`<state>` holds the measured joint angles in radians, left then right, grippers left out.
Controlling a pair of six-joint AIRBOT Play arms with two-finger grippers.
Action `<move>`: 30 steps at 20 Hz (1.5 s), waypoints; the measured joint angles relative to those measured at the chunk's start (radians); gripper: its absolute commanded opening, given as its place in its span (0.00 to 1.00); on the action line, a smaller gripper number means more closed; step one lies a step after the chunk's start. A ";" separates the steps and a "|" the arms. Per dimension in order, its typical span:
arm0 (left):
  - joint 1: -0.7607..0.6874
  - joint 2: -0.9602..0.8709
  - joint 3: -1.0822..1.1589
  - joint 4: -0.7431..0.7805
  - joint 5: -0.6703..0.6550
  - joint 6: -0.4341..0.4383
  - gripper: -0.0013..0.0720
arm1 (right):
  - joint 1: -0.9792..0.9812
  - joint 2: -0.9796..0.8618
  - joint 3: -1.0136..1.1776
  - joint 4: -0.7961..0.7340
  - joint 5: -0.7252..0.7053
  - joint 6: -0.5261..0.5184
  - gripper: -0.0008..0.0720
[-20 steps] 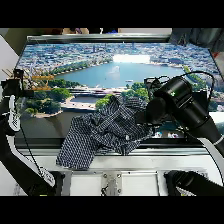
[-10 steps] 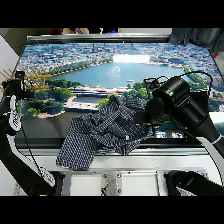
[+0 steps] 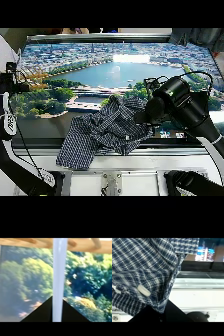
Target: Fold the clothes and pants, and hang the long-sleeved shirts on hangers.
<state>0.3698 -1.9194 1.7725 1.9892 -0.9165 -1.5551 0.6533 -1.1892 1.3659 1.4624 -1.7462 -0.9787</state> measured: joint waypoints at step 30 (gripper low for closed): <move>-0.333 0.676 -0.171 -1.182 -0.884 1.226 0.04 | -0.055 0.237 0.043 -0.068 -0.030 0.000 0.04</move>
<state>0.0364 -1.2438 1.6012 0.8074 -1.8008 -0.3286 0.5980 -0.9527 1.4086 1.3941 -1.7763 -0.9791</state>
